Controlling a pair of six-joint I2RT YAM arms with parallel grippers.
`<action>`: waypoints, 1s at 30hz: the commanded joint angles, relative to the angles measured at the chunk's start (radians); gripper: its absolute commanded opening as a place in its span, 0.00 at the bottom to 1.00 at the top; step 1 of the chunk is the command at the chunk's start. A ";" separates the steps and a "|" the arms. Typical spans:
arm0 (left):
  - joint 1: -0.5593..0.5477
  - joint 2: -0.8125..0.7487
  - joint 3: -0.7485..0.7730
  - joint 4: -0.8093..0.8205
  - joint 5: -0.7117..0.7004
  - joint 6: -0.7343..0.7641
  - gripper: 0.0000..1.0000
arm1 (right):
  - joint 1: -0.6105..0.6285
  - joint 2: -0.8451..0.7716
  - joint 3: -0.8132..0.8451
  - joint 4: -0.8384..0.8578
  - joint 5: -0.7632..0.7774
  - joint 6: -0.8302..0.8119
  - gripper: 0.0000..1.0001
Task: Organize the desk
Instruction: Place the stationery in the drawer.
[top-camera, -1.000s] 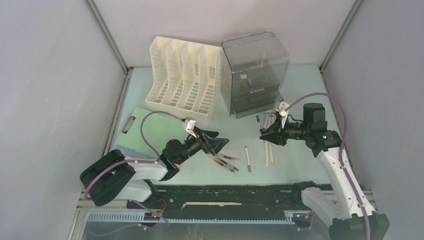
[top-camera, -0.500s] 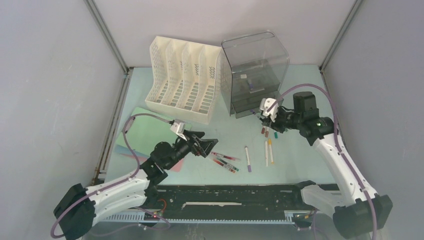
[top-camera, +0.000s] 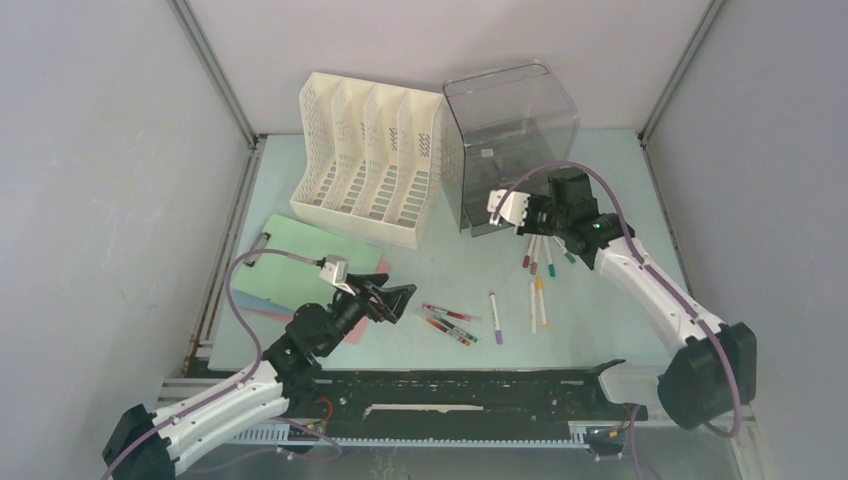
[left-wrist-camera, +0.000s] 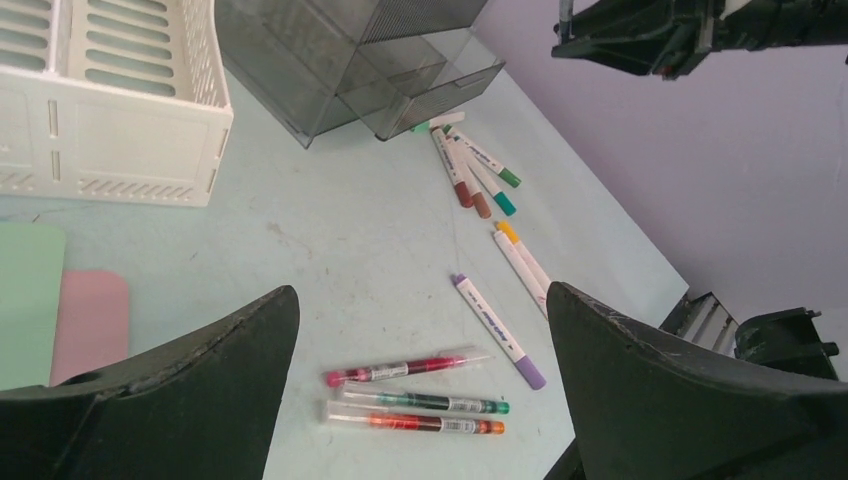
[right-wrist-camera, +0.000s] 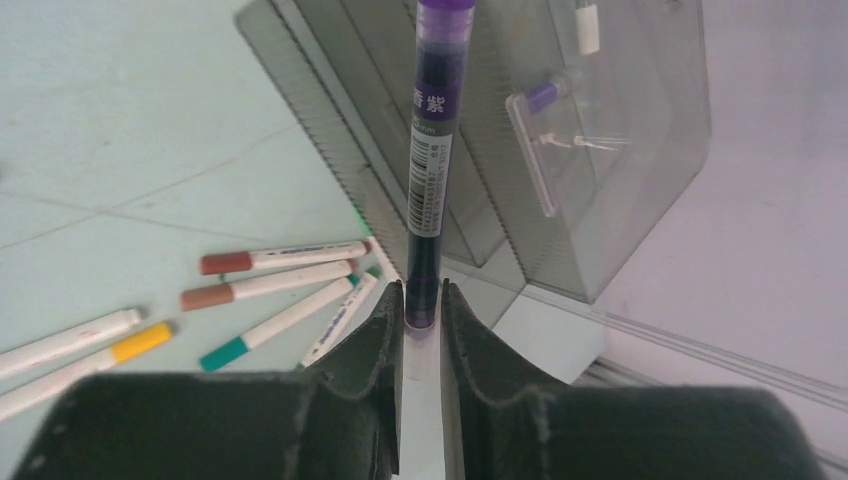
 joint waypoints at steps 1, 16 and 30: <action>0.005 -0.006 -0.006 -0.021 -0.029 -0.017 1.00 | 0.013 0.078 0.074 0.090 0.123 -0.071 0.00; 0.005 0.032 -0.008 -0.016 0.008 -0.026 1.00 | 0.026 0.306 0.114 0.237 0.345 -0.148 0.06; 0.006 0.183 0.050 0.019 0.193 -0.002 1.00 | 0.033 0.275 0.114 0.196 0.351 0.035 0.50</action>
